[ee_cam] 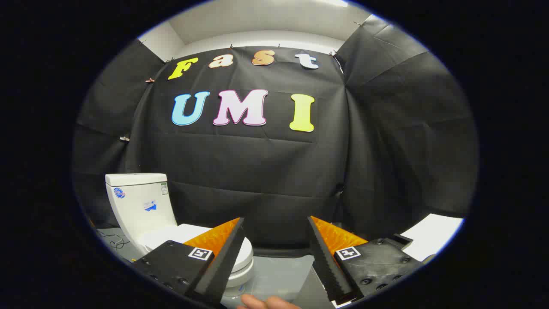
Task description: Open the toilet lid.
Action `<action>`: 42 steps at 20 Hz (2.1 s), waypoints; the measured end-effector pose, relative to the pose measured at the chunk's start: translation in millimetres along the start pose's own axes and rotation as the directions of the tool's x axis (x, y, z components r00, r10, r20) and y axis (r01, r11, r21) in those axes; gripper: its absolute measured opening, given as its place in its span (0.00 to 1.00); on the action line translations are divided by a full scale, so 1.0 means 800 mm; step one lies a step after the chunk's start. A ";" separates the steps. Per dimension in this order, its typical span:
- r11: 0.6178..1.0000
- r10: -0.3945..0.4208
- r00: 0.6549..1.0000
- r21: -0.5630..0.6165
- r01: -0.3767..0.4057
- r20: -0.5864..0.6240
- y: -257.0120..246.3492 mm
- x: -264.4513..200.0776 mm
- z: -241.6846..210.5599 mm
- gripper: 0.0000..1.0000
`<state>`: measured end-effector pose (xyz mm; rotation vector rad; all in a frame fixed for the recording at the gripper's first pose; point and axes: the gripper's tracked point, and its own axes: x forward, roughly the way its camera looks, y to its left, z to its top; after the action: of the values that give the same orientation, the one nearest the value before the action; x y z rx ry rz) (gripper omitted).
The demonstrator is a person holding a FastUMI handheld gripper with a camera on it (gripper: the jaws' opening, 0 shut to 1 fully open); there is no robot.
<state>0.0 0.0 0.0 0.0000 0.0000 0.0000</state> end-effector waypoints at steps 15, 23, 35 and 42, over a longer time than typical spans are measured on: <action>1.000 -0.010 1.000 0.002 0.010 0.025 -0.007 0.001 0.007 0.89; 0.997 0.000 1.000 0.073 -0.002 0.029 -0.001 -0.003 0.014 0.89; 0.992 0.121 0.984 0.037 -0.118 -0.130 0.059 0.016 -0.034 0.89; 0.972 0.202 0.899 0.193 -0.134 -0.390 0.100 0.067 -0.124 0.89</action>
<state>53.7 80.3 -98.9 0.1634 0.4199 0.1747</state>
